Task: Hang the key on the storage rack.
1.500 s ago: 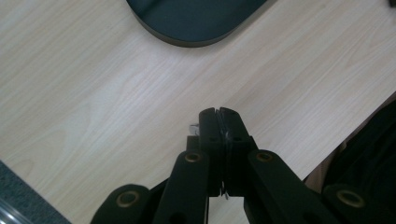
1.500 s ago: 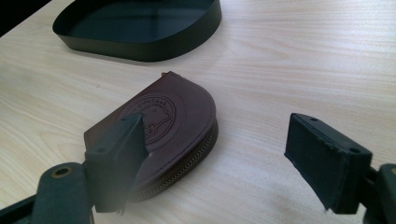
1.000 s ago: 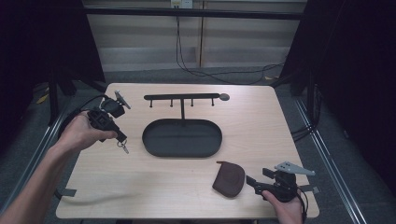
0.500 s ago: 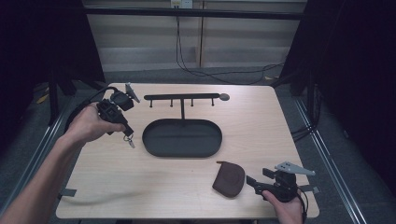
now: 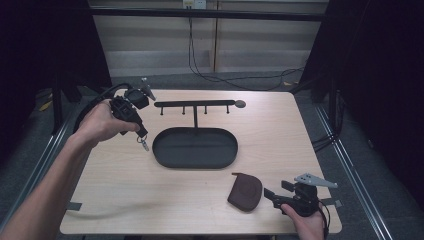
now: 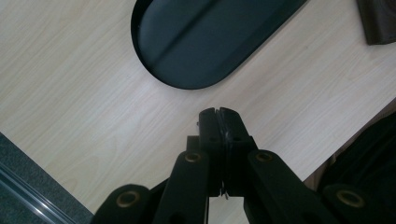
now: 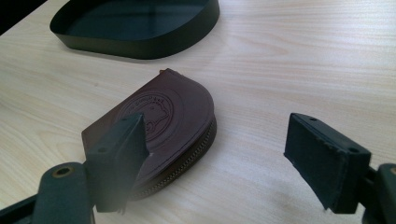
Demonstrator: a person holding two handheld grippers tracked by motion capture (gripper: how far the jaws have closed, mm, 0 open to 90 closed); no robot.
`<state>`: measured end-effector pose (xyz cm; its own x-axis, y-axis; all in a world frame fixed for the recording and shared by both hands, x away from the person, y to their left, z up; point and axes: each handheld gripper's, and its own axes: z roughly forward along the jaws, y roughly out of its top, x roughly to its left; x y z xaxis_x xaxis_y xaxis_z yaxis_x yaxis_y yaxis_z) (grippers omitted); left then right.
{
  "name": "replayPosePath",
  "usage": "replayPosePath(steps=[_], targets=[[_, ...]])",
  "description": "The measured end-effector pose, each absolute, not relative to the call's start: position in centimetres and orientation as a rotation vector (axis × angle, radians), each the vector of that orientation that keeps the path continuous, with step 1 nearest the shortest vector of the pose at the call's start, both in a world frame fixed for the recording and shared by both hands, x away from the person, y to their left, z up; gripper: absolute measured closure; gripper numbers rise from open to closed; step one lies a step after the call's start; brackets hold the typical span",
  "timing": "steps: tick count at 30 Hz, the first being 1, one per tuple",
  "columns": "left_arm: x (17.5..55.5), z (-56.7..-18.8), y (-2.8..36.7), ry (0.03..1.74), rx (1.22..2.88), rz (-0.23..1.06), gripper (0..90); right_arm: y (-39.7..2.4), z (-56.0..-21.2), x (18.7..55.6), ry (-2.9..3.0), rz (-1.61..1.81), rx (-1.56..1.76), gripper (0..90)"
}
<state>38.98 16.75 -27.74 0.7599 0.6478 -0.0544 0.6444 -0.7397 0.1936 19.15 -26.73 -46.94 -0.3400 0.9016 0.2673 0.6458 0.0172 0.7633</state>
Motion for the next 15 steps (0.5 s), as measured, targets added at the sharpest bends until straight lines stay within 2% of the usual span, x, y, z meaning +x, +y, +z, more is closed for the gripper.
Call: replayPosePath(steps=[15], targets=[[41.3, -27.9, 15.2, 1.047, 2.758, 0.016, 89.4, -26.6, -47.0, 19.2, 2.022, 1.226, 1.587, 19.7]])
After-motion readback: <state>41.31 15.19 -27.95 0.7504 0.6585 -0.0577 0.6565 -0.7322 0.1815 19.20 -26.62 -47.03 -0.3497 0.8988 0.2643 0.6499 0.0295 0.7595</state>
